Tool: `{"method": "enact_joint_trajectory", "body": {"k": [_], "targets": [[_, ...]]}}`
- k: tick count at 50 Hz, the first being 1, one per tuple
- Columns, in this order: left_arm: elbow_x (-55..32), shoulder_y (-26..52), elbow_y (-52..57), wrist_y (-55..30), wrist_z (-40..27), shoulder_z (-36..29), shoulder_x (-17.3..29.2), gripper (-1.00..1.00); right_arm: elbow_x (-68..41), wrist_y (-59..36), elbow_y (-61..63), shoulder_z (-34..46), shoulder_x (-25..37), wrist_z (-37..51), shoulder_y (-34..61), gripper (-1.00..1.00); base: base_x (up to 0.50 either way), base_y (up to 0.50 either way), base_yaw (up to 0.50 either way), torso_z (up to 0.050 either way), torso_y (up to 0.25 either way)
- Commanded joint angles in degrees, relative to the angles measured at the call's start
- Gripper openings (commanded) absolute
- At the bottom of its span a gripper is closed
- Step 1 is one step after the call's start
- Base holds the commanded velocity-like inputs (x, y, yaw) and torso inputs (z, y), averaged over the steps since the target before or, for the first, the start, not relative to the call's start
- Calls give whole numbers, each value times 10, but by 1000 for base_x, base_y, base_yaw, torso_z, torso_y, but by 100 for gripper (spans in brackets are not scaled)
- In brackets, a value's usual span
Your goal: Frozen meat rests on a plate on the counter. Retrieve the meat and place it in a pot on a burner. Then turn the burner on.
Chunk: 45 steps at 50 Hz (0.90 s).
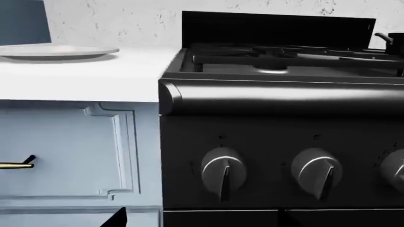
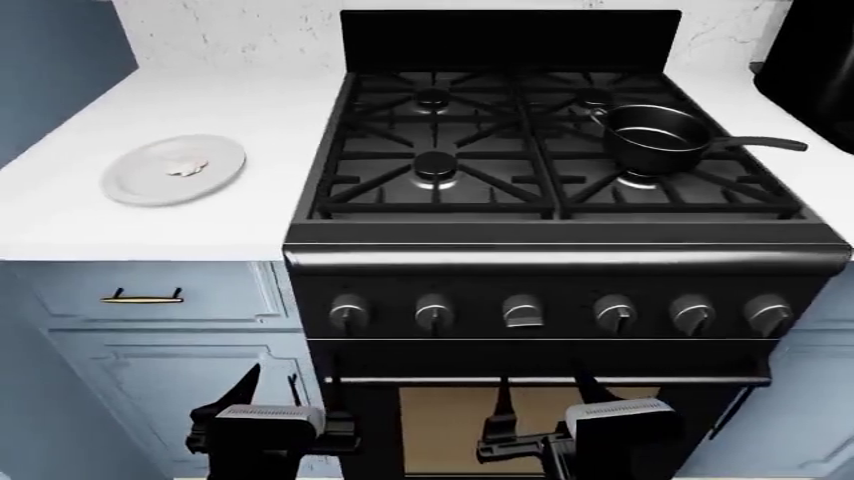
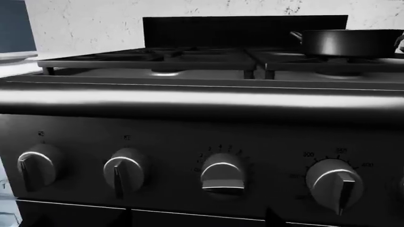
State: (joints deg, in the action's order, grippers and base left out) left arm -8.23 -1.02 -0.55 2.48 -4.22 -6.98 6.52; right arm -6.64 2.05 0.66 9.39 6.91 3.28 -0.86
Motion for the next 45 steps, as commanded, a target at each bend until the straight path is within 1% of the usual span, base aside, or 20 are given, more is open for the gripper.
{"method": "enact_joint_trajectory", "body": {"k": [1,28,35,38,41,45], "targets": [[-5,2,-6,2,-6,-8,5,100,-10,6,-4,4,8,1,-4,100,0,500,0,50,0],[-13,4,-15,10,-20,-19,15,100,-16,4,-3,20,18,10,-3,100,0,500,0,50,0],[-14,2,-10,10,-24,-21,19,100,-21,-15,4,26,16,15,3,100,0,500,0,50,0],[-20,11,21,-49,-42,-14,26,100,-12,-91,70,36,32,25,3,100,0,0,0,35,0],[-35,19,85,-125,-53,-5,42,100,-12,-183,151,36,49,34,16,100,0,0,0,0,0],[-41,39,183,-241,-64,-4,78,100,-38,-294,255,22,69,35,39,100,0,0,0,0,0]]}}
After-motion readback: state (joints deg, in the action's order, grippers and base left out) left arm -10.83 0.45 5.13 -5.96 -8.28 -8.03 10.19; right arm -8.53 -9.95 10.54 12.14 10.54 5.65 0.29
